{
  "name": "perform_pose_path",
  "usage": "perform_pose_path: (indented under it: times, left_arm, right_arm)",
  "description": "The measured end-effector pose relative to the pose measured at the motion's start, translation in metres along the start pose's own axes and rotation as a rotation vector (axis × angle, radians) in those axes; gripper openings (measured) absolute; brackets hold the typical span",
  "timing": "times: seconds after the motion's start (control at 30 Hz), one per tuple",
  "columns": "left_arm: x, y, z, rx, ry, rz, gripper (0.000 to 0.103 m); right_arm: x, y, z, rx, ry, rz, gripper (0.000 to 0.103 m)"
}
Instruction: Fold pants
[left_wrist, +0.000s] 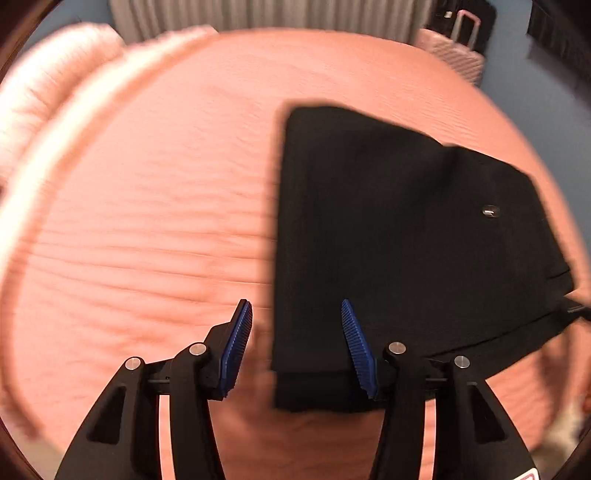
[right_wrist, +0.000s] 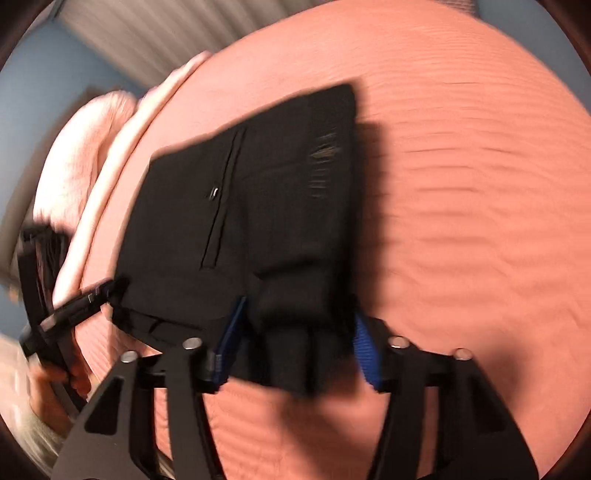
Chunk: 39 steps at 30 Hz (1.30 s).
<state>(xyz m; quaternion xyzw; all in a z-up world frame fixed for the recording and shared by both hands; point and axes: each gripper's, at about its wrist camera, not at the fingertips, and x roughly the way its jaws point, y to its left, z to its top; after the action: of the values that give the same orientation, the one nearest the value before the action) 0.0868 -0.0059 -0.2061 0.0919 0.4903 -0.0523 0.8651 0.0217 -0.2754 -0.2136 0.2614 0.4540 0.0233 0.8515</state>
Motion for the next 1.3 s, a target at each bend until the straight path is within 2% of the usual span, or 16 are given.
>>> perform_pose_path:
  times: [0.07,0.13,0.23,0.3,0.37,0.43,0.5,0.63,0.73,0.8,0.83,1.0,1.07,1.13,1.23,1.3]
  left_arm:
    - [-0.034,-0.003,0.004,0.042,-0.071,0.098,0.051]
    - [-0.056,-0.013,0.015,0.043,-0.109,0.071,0.063]
    - [-0.056,-0.051,0.032,0.068,-0.103,-0.039,0.080]
    - [-0.015,-0.074,0.026,0.134,-0.035,0.038,0.081]
    - [0.025,-0.071,0.009,0.143,0.061,0.060,0.082]
    - [0.006,-0.042,0.012,0.021,0.044,0.030,0.075]
    - [-0.021,-0.023,0.034,-0.046,-0.030,0.008,0.076]
    - [-0.030,-0.032,0.115,-0.044,-0.126,-0.055,0.079]
    - [0.036,-0.052,0.150,0.028,0.020,0.012,0.079]
    - [0.079,-0.046,0.145,0.060,0.130,0.089,0.084]
    - [0.088,-0.036,0.144,0.026,0.148,0.025,0.083]
    - [0.027,-0.008,0.154,-0.076,-0.042,0.034,0.078]
    - [0.041,-0.020,0.148,-0.030,-0.011,0.028,0.079]
    - [0.069,-0.024,0.135,0.043,0.100,0.090,0.076]
    - [0.025,-0.018,0.113,0.019,-0.003,0.075,0.076]
    - [-0.015,-0.023,0.088,0.035,-0.065,0.058,0.076]
  right_arm:
    - [-0.040,0.019,0.002,-0.060,-0.125,-0.051,0.055]
    - [-0.051,0.051,0.005,-0.172,-0.162,-0.057,0.055]
    - [-0.027,0.089,0.011,-0.297,-0.135,-0.012,0.049]
    - [0.017,0.076,0.006,-0.344,-0.054,-0.141,0.049]
    - [0.035,0.030,0.000,-0.221,0.005,-0.131,0.028]
    - [0.013,0.014,0.005,-0.105,-0.024,-0.079,0.026]
    - [-0.012,0.031,0.023,-0.141,-0.104,-0.116,0.028]
    - [0.001,0.102,0.075,-0.263,-0.149,-0.014,0.028]
    - [0.068,0.120,0.112,-0.329,-0.060,-0.049,0.028]
    - [0.128,0.079,0.129,-0.271,0.059,-0.183,0.022]
    - [0.123,0.065,0.133,-0.197,0.040,-0.143,0.015]
    - [0.079,0.092,0.127,-0.227,-0.099,-0.076,0.019]
    - [0.122,0.081,0.121,-0.284,0.008,-0.201,0.019]
    - [0.122,0.063,0.128,-0.169,-0.018,-0.141,0.017]
    - [0.063,0.077,0.106,-0.205,-0.147,-0.113,0.021]
    - [0.057,0.081,0.082,-0.239,-0.119,-0.103,0.021]
